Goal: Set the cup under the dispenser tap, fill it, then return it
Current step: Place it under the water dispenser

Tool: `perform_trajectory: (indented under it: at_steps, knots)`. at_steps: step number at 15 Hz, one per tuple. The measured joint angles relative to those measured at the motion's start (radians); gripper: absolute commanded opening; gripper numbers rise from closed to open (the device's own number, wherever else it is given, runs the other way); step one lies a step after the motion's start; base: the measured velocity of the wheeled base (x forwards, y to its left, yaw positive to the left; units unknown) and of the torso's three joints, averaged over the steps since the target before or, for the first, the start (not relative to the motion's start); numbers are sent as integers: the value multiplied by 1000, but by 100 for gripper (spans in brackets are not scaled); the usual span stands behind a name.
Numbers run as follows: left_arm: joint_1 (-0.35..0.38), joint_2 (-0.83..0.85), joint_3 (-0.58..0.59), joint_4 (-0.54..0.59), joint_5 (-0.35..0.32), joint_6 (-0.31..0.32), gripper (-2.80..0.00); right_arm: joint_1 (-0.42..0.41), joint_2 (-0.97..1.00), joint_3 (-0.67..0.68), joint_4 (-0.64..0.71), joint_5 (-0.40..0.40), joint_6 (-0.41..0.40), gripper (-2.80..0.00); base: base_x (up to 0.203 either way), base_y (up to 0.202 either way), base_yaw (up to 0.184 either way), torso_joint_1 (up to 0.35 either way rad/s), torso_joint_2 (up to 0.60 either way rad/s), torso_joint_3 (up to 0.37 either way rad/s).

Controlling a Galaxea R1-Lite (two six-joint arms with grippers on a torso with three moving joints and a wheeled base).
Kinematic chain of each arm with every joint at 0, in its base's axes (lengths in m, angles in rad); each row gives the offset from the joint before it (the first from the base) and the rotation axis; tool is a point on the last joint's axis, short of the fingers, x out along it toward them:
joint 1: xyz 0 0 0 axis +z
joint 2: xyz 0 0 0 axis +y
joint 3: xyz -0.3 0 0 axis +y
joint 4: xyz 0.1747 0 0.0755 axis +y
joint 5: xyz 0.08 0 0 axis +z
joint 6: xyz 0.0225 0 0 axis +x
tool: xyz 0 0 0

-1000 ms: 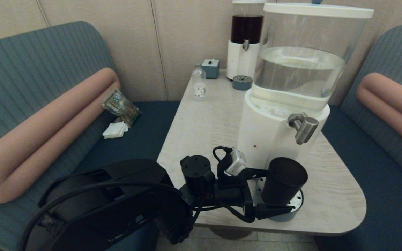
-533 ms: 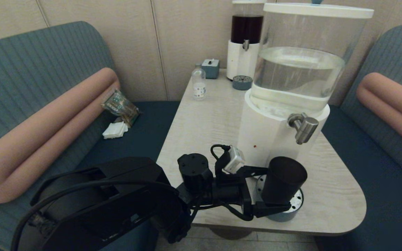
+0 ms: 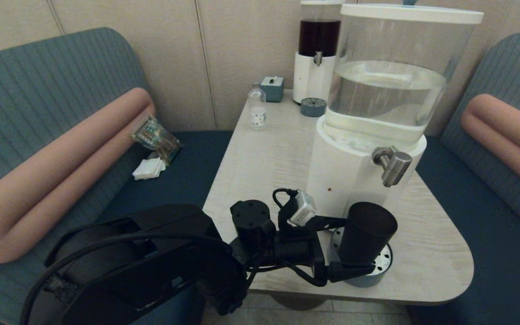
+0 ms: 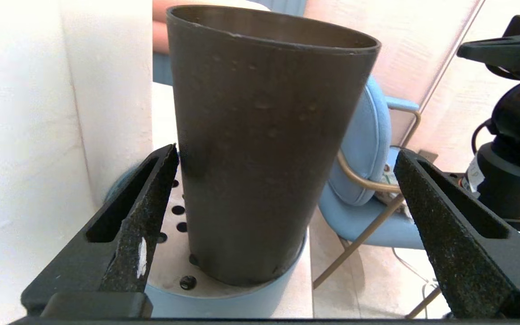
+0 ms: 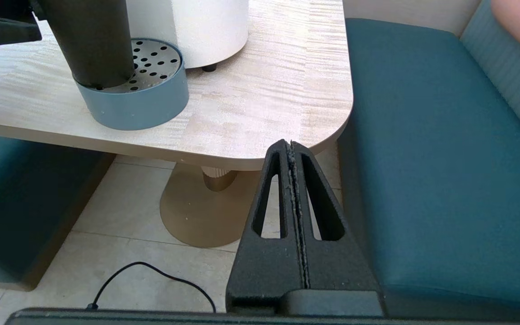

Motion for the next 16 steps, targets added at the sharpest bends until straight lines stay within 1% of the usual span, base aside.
perform_trajectory:
  at_steps: [10, 16]
  knots:
    - [-2, -30, 38, 0, -3, 6, 0, 0, 0, 0, 0, 0, 0, -280, 0, 0, 0, 0, 0, 0]
    - [-29, -47, 60, 0, -2, 4, 0, 0, 0, 0, 0, 0, 0, -280, 0, 0, 0, 0, 0, 0]
